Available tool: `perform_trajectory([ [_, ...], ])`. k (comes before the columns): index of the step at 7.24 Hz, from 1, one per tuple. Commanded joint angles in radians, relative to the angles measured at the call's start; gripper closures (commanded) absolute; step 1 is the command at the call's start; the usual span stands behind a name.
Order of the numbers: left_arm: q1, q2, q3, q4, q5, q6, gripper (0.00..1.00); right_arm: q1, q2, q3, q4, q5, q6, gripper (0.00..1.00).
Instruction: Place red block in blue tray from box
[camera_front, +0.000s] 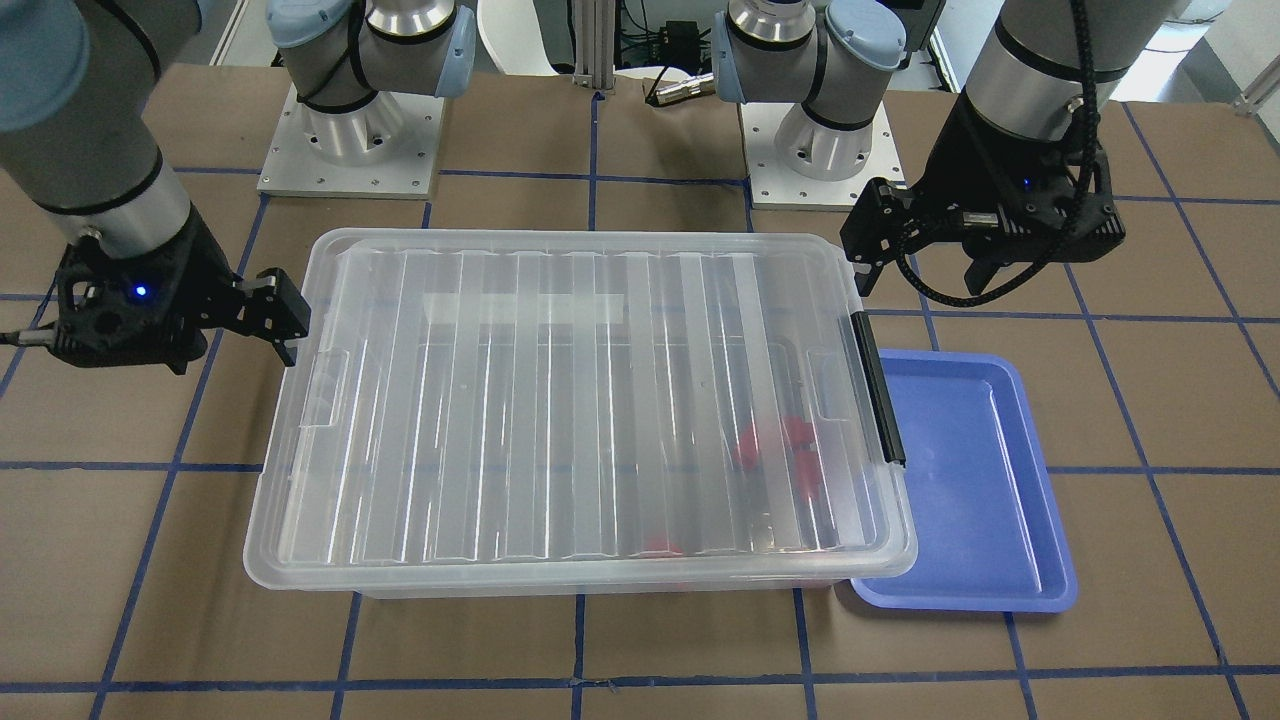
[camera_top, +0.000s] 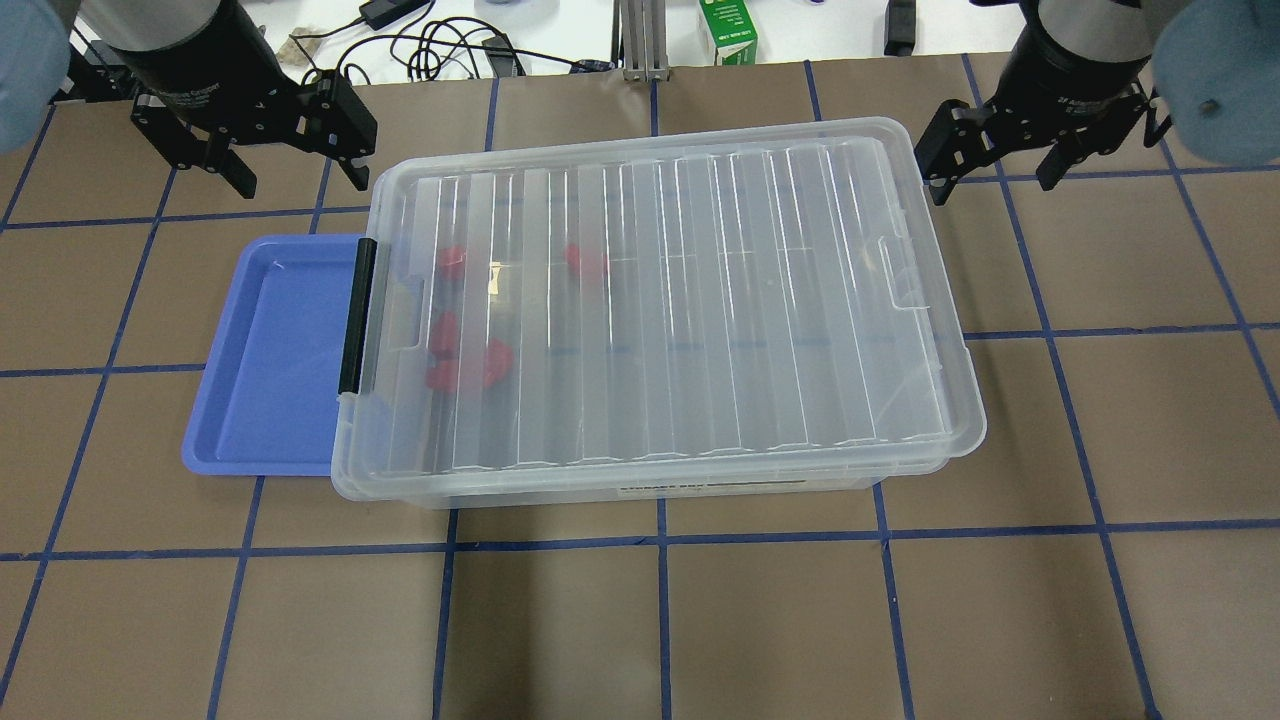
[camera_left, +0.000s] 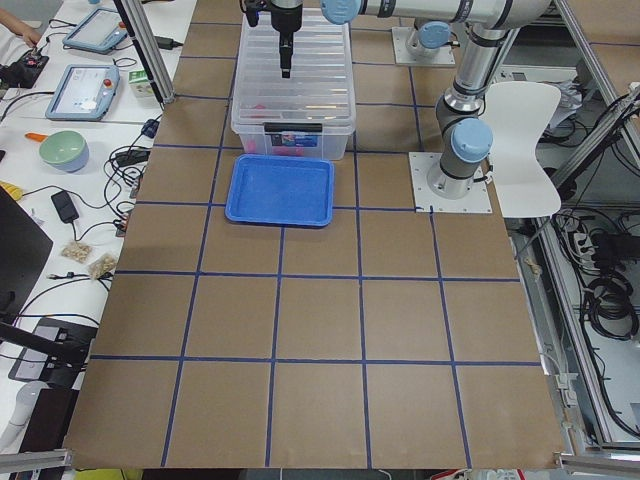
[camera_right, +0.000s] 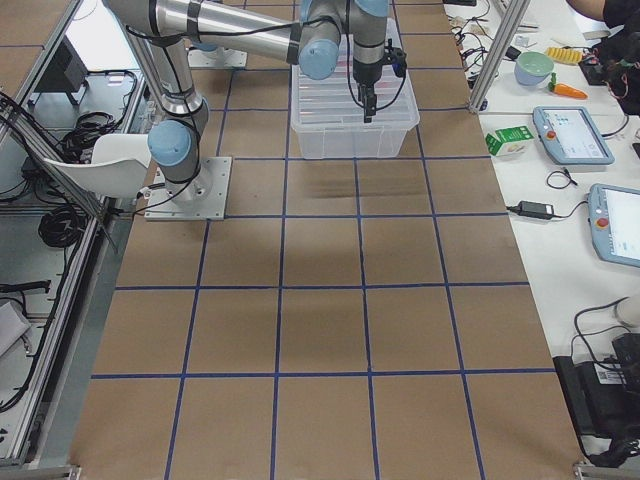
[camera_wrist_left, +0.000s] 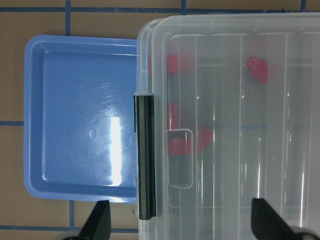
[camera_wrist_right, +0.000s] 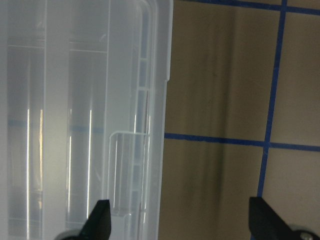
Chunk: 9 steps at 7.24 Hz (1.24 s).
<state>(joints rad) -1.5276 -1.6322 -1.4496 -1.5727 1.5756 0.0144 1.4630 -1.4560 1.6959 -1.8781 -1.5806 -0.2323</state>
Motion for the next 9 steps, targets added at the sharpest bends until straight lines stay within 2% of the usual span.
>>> perform_trajectory([
  [1,0.000,0.000,0.000,0.000,0.001,0.001,0.00,-0.003,0.017,0.114,-0.172,0.004,-0.013,0.02],
  [5,0.000,0.000,0.001,0.000,0.000,-0.001,0.00,-0.024,0.055,0.107,-0.199,0.004,-0.037,0.02],
  [9,0.000,-0.006,0.005,0.008,0.000,-0.010,0.00,-0.145,0.060,0.103,-0.208,0.004,-0.120,0.00],
])
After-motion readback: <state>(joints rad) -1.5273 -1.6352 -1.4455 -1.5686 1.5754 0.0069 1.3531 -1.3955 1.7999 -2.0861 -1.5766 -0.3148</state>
